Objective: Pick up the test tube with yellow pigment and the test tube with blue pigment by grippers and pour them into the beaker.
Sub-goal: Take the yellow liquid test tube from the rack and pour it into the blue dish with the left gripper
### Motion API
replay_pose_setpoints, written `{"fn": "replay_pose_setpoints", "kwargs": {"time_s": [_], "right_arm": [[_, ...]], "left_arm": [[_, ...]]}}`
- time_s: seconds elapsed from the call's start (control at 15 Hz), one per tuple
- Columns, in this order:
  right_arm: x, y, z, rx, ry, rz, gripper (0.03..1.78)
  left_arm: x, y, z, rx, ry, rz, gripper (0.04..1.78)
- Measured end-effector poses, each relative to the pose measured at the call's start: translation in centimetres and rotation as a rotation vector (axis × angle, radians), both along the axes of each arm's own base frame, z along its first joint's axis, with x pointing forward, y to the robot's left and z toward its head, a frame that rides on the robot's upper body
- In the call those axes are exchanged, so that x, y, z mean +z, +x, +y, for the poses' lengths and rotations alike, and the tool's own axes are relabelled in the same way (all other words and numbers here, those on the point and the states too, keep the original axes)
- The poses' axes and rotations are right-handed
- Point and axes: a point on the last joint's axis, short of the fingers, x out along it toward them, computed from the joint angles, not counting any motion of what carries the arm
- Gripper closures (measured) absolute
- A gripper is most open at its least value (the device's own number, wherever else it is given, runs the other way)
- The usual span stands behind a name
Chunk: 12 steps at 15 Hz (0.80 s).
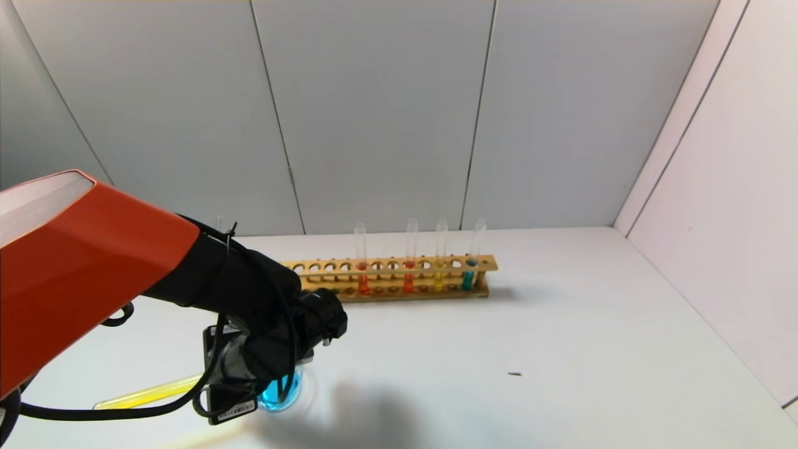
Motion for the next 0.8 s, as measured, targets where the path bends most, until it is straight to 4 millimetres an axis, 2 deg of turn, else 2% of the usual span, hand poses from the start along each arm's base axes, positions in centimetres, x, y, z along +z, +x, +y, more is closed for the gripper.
{"fn": "replay_pose_setpoints", "kwargs": {"time_s": [0.47, 0.8], "right_arm": [[0.0, 0.0, 0.0, 0.000, 0.000, 0.000, 0.11], [0.0, 0.0, 0.0, 0.000, 0.000, 0.000, 0.11]], "left_arm": [[-1.3, 0.3, -1.0, -0.025, 0.022, 0.032, 1.48], [-0.9, 0.7, -1.3, -0.026, 0.047, 0.068, 1.48]]}}
